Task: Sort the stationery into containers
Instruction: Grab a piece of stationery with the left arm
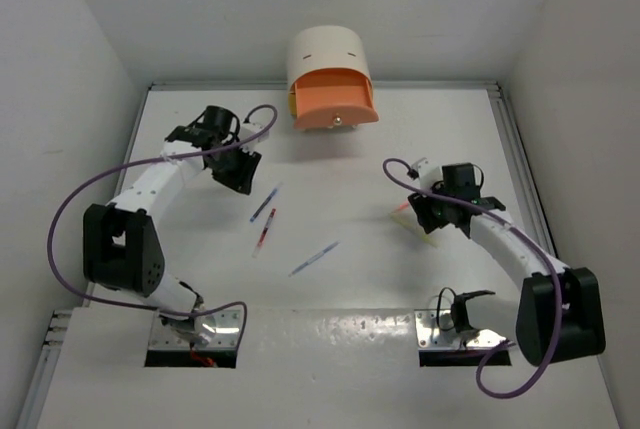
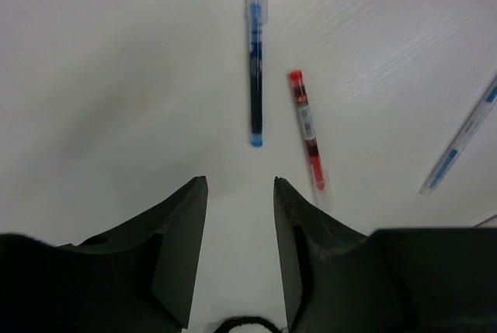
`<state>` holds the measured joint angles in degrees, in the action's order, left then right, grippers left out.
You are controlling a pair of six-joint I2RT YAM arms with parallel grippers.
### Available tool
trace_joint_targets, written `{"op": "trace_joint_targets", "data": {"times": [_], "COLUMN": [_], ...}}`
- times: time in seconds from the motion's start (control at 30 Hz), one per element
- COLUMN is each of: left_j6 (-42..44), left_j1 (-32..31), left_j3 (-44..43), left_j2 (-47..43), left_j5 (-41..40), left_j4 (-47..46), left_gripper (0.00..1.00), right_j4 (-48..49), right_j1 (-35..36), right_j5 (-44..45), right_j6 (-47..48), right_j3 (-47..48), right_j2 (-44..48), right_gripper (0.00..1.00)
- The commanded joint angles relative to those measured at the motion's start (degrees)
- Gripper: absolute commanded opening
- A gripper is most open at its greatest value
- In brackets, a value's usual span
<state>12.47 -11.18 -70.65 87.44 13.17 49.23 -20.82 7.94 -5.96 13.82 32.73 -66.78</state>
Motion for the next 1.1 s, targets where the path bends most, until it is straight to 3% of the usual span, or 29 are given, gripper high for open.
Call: {"op": "trace_joint_targets", "data": {"times": [0.0,0.23,0.5,0.73,0.97,1.07], "left_j6": [-4.3,-10.4,-14.7,-15.4,-16.2,-16.8], "left_j1": [-2.4,-8.5,-10.4,-10.9,-10.6,-9.9], "left_j3": [1.0,2.6,3.3,2.5,3.8,3.9], "left_j2": [0.9,7.3,12.4,17.0,19.8,20.7], "left_j5": [1.5,-3.8,-7.5,-9.7,-11.8,-11.1], "left_j4": [-9.4,-19.1,-23.4,-22.2,-21.7,-21.1], "left_gripper": [0.46,0.46,0.45,0.42,0.38,0.31], "right_j4": [14.2,22.7,23.9,15.2,6.1,-0.6], "right_j1": [-1.2,-5.6,-13.0,-15.1,-15.6,-15.7], "right_j5": [-0.9,-6.9,-24.3,-33.1,-40.4,-42.7], "right_j6": [8.0,13.1,26.7,38.4,53.2,63.3], "right_j3": [1.0,3.3,6.7,13.4,17.6,19.4], "right_j2": [-3.9,-11.7,-17.5,-23.2,-26.3,-28.0], "right_gripper": [0.54,0.56,0.67,0.82,0.82,0.81]}}
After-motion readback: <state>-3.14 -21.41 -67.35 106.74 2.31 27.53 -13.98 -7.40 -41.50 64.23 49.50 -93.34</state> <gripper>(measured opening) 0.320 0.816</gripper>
